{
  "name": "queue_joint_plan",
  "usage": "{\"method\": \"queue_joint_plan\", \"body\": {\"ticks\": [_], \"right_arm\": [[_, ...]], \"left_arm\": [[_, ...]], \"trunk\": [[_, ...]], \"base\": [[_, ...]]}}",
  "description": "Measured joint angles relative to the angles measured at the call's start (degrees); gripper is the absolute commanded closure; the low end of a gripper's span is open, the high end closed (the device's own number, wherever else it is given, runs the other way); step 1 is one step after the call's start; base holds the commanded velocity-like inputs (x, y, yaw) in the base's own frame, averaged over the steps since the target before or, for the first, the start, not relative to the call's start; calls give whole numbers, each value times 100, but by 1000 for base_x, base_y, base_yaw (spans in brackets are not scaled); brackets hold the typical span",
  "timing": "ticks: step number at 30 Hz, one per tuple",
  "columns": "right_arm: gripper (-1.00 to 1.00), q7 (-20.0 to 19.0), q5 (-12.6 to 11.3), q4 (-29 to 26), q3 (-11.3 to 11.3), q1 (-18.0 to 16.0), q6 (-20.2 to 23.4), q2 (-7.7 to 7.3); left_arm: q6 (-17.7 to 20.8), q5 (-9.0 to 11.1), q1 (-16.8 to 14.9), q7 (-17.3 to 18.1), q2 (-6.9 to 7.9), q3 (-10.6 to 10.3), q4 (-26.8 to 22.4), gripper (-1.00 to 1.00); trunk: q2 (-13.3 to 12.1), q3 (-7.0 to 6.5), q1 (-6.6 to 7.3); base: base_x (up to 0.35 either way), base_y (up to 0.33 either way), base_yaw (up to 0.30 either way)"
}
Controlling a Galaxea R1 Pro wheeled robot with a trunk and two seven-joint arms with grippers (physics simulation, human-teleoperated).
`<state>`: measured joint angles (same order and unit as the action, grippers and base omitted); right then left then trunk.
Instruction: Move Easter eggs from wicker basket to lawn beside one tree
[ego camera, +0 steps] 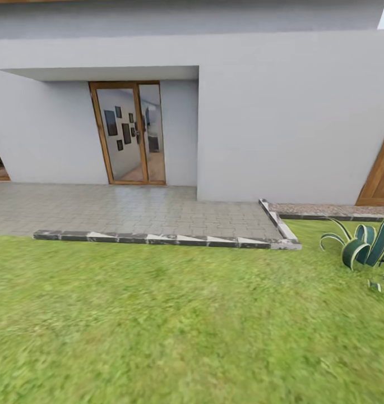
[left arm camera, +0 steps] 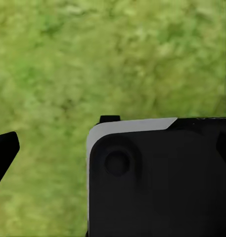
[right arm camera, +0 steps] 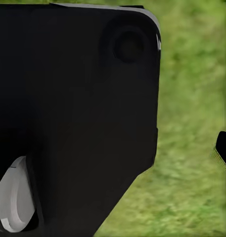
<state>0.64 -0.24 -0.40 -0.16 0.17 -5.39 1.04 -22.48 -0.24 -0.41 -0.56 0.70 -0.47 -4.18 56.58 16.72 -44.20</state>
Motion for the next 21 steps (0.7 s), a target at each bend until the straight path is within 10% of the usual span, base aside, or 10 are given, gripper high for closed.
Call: {"method": "queue_joint_plan", "body": {"ticks": [21], "right_arm": [[-100, 0, 6, 0, 7, -1, 1, 2]], "left_arm": [[0, 0, 1, 0, 0, 0, -1, -100]], "trunk": [[0, 92, 0]], "base": [[310, -49, 25]]}}
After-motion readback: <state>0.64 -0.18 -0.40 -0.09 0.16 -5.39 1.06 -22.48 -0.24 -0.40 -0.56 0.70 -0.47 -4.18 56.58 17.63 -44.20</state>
